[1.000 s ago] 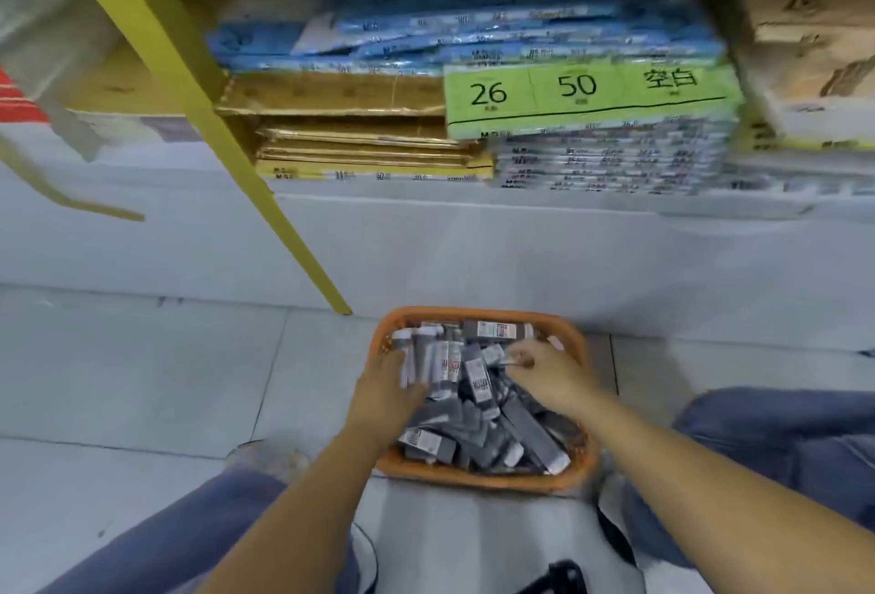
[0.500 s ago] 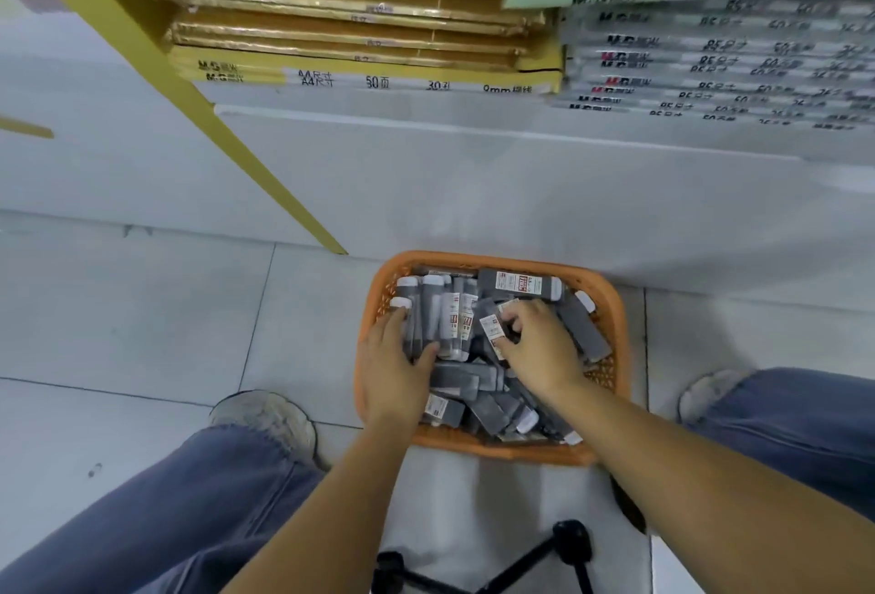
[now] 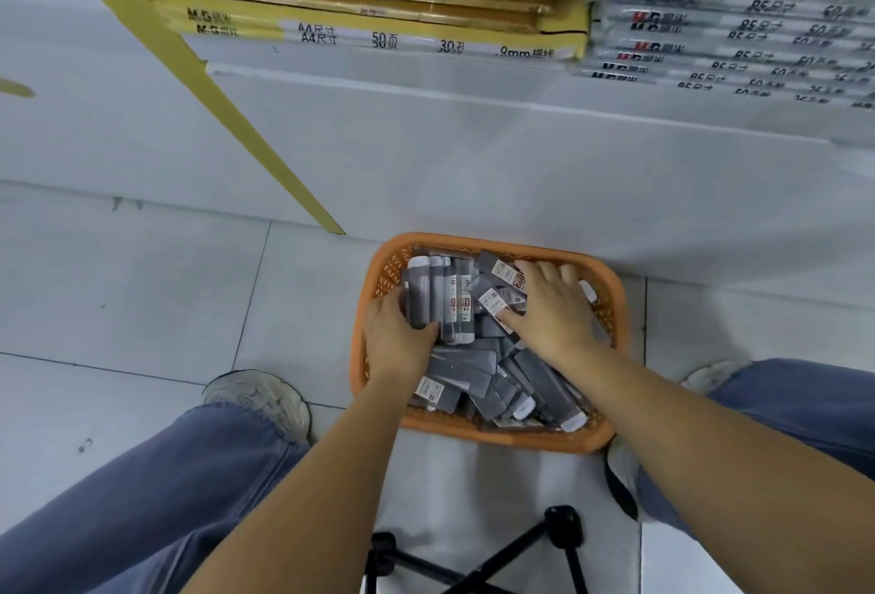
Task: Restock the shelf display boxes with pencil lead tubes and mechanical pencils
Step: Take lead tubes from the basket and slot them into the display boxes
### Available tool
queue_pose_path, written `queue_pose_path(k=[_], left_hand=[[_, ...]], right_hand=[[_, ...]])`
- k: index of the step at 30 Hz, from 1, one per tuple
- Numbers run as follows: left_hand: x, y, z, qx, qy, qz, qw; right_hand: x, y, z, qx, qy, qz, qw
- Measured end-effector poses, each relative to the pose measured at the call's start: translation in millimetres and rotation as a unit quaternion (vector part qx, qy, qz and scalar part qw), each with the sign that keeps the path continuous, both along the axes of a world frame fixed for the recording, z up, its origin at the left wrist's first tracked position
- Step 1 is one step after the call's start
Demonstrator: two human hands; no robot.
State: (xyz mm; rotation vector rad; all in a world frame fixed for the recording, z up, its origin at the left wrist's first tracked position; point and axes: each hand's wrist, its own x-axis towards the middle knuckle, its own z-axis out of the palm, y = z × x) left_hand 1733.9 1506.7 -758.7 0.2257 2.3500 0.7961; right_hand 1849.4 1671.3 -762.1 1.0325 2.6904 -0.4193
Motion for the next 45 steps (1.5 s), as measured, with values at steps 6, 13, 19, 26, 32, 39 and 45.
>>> queue_pose_path(k=[6,13,19,26,32,39,45], left_hand=[[-3.0,4.5,-5.9,0.037,-0.049,0.002,0.998],[-5.5,3.5,-5.7,0.056,-0.1,0.024,0.993],[-11.0,7.8,-7.7,0.01,-0.118,0.004,0.993],[-9.3,0.2,0.6,0.029,-0.079,0.056,0.995],[-11.5,2.0,52.9,0.17,-0.15,0.105,0.968],[-6.1,19.4,167.9,0.301,-0.19,-0.04,0.933],[-6.9,14.5,266.5,0.405,-0.178,-0.099,0.891]], right_hand=[[-5.4,4.4,2.2,-0.054,-0.018,-0.013,0.998],[-1.2,-4.9,3.0,-0.224,0.029,-0.117,0.967],[6.4,4.9,4.4,-0.273,0.003,-0.149,0.95],[26.0,13.5,23.4,-0.345,0.098,-0.254,0.898],[26.8,15.8,82.9,-0.351,0.199,-0.239,0.883],[5.5,-3.9,204.9,-0.42,0.355,-0.167,0.818],[-13.5,-29.0,295.4,-0.402,0.439,-0.108,0.796]])
